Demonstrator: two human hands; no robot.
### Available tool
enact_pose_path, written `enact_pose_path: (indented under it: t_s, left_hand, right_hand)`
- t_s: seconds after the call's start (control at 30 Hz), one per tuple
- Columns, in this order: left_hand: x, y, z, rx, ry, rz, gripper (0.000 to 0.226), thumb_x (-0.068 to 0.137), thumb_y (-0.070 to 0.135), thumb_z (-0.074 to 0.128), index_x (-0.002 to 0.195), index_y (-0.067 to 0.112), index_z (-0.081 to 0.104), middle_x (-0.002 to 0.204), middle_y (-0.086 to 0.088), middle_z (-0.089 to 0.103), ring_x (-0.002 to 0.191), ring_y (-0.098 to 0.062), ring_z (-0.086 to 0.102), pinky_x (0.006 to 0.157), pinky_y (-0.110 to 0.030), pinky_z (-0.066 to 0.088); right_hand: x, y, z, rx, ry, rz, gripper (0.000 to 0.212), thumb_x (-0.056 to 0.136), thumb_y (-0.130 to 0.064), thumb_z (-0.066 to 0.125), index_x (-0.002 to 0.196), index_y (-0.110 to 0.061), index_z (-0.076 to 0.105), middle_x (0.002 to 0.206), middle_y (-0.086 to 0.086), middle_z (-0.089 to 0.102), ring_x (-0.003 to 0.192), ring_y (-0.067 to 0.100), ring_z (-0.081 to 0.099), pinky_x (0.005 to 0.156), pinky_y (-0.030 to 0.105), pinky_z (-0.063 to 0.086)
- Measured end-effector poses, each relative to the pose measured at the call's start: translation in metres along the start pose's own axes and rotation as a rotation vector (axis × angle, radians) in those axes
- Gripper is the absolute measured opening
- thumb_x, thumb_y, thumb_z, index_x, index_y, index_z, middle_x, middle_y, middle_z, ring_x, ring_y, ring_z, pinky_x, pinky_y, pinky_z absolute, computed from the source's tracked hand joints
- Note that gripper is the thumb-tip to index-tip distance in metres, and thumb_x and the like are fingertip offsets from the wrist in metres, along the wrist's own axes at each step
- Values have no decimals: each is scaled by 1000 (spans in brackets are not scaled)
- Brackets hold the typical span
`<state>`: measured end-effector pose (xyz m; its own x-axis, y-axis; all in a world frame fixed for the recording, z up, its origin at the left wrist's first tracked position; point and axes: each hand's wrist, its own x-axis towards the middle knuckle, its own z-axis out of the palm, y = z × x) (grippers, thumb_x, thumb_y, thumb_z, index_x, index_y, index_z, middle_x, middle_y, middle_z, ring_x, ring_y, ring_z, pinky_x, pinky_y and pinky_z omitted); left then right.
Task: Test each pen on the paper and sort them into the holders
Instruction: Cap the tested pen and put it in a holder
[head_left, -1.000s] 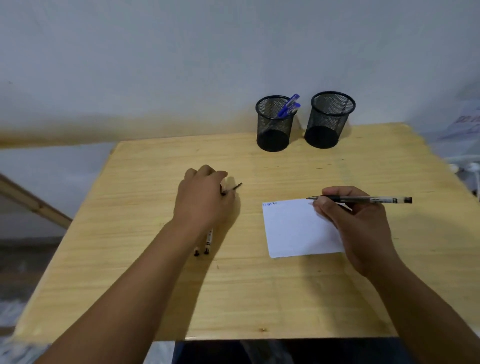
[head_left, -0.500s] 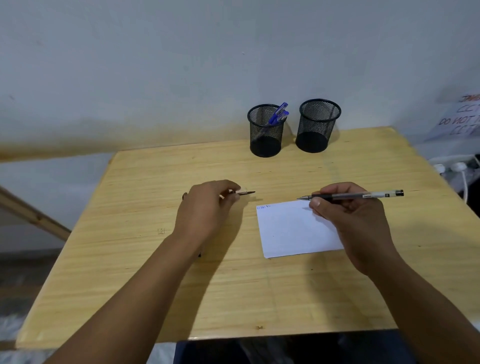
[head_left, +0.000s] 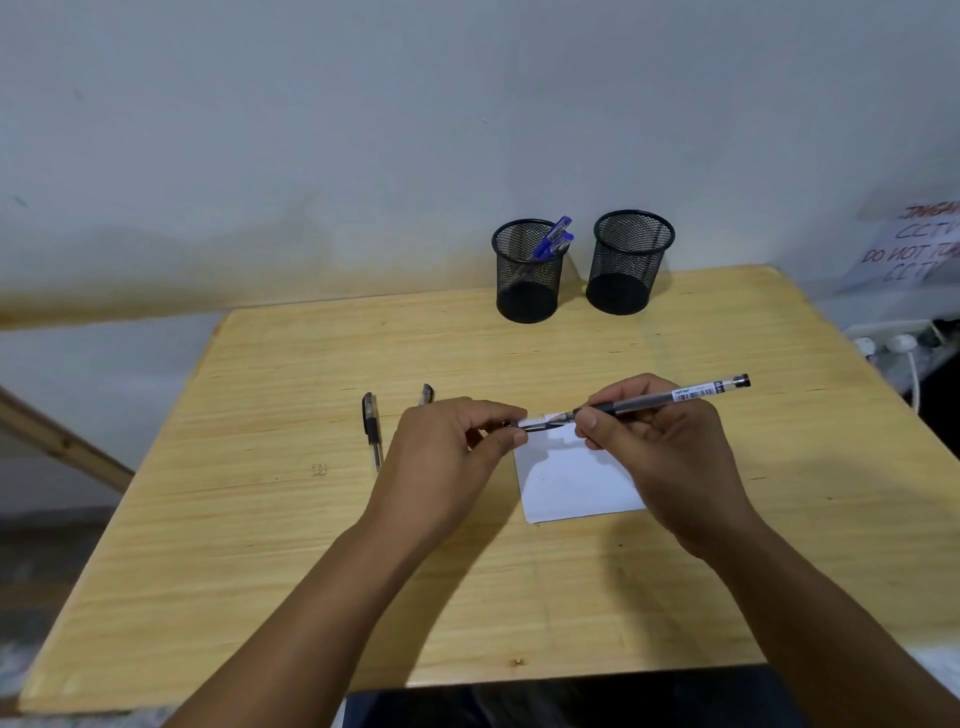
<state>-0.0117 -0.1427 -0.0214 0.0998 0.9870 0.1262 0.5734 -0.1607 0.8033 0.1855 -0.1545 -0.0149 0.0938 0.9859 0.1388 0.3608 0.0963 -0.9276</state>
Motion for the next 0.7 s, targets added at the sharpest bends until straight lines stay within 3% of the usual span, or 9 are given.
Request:
enact_pose_path:
  t_s: [0.33,0.5,0.7]
  left_hand:
    - [-13,6,15,-50,-12,39,14,86,21,73,98,28,78,80,18,71,71,2,59,65,-10,39]
    - [-12,8,20,-95,-15,57,15,86,16,74,94,28,79,83,16,72,78,-1,64,73,-18,49]
    - [-11,18,27,-127,12,66,16,86,16,74,93,30,78,87,17,73,81,1,63,72,-13,47]
  right_hand:
    - [-13,6,1,166,-23,96,11,76,-14,81,82,-21,76,79,-9,76,75,5,70,68,22,51]
    - [-20,7,-2,222,16,167,10,74,-16,82,81,-22,77,80,-3,77,80,18,70,80,44,55]
    - [-20,6,-7,267,52,151,8,76,-16,79,82,-21,76,82,2,76,79,18,69,77,43,55]
